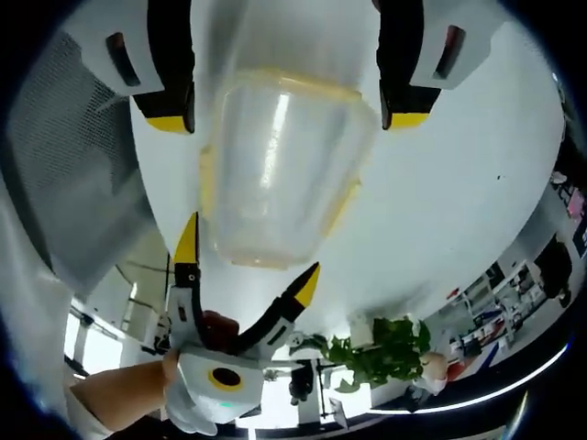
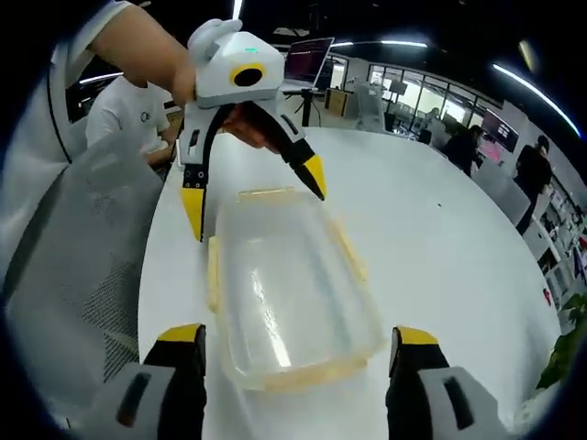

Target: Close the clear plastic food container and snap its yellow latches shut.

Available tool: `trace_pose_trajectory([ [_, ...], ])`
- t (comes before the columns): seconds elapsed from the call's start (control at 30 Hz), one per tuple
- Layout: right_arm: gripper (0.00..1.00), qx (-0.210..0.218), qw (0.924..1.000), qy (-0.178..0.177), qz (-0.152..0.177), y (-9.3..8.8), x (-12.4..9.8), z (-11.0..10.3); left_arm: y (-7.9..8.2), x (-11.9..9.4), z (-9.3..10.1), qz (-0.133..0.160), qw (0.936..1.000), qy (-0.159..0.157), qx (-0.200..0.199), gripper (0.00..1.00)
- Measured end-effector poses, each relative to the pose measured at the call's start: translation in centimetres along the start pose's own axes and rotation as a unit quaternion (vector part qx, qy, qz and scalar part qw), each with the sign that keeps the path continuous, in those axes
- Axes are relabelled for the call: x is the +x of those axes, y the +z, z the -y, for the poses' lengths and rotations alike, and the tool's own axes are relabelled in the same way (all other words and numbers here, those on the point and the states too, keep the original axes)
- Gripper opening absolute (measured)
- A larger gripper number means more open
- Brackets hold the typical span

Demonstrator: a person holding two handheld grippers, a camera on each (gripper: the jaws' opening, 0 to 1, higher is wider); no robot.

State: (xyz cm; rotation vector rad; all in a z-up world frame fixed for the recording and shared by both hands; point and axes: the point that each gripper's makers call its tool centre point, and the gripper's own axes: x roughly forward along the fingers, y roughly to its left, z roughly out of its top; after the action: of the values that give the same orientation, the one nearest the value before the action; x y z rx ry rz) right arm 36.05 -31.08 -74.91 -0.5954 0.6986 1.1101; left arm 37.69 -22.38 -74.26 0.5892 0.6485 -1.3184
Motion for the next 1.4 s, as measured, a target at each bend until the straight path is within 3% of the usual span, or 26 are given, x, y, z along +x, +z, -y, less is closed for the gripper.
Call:
trace_pose_trajectory([
  [0.17, 0.74, 0.004, 1.0000, -0.005, 0.004, 0.1, 0.1, 0.5, 0.0, 0.2, -0.1, -0.005, 0.9999, 0.006, 0.007, 0.77],
  [0.53, 0.73, 0.003, 1.0000, -0.001, 0.006, 0.7, 0.5, 0.0, -0.6, -0.5, -0.2, -0.003, 0.9999, 0.013, 0.006, 0.73],
  [1.4, 0.73, -0.023, 0.9995, 0.021, 0.003, 6.3, 5.1, -3.0, -6.5, -5.8, -0.7, -0.014, 0.9992, 0.034, -0.017, 0.73],
])
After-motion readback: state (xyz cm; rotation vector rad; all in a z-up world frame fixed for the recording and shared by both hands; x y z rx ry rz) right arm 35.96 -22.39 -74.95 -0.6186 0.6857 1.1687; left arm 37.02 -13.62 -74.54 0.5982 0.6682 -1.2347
